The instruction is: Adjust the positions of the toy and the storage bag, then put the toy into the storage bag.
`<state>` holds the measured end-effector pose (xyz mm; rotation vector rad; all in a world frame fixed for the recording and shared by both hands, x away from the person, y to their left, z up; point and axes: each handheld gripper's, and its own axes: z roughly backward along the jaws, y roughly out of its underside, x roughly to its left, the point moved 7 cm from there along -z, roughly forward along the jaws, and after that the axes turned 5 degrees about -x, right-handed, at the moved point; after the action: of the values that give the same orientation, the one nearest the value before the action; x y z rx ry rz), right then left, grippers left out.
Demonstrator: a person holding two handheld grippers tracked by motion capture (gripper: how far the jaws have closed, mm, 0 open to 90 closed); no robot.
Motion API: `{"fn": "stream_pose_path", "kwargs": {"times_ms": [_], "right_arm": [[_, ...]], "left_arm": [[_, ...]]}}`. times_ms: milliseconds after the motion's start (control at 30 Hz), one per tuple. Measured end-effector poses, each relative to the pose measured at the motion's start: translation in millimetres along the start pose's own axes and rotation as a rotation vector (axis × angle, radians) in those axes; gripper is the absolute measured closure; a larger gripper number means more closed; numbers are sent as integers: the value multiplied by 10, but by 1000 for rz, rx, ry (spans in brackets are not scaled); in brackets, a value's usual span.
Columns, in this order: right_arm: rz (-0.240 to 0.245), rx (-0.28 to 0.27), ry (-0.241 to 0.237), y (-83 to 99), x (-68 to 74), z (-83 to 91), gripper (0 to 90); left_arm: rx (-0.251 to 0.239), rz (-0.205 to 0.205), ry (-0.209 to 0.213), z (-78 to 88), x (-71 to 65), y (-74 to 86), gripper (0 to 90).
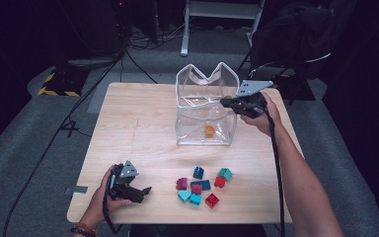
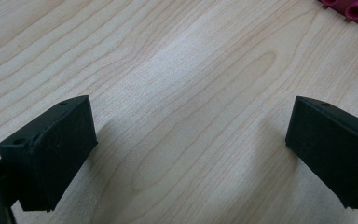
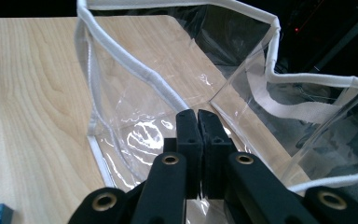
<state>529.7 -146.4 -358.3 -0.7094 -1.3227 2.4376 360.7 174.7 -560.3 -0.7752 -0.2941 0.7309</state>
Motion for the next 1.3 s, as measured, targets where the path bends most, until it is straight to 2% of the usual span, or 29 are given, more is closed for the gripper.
{"fn": "stream_pose_path", "kwargs": {"times_ms": [200,300,333,400,467,500,567,600,700,800,900,967,1100,1300], "right_arm": [[5,-1,10,75,102,203,885],[-4,-5,17,135,130,311,884],[-22,-11,23,158,126,353,880],[-62,-38,31,196,124,409,850],[-77,-60,52,215,124,464,780],[-104,-86,59,218,126,521,773],[-117,-132,55,209,143,627,694],[-127,-146,78,213,143,706,687],[-136,-179,86,256,193,881,628],[-152,-177,75,363,284,1000,545],[-144,-156,97,490,353,1074,522],[-158,-148,118,599,383,1121,503],[-169,-140,115,730,460,1156,487],[-171,-105,82,952,672,1104,471]], "left_arm": [[0,0,0,0,0,0,20],[2,-4,0,1,2,0,20],[2,-1,0,1,1,1,20],[1,-1,0,1,0,0,20],[1,-1,-2,1,0,1,20],[1,1,-1,1,-1,1,20],[1,1,-1,1,-1,1,20],[1,0,-1,1,0,0,20],[1,0,0,0,0,0,20],[1,1,-2,1,-1,1,20],[1,0,-2,1,0,0,20],[1,1,0,0,-1,0,20],[1,0,0,0,0,0,20],[1,1,-1,-1,-1,0,20]]}}
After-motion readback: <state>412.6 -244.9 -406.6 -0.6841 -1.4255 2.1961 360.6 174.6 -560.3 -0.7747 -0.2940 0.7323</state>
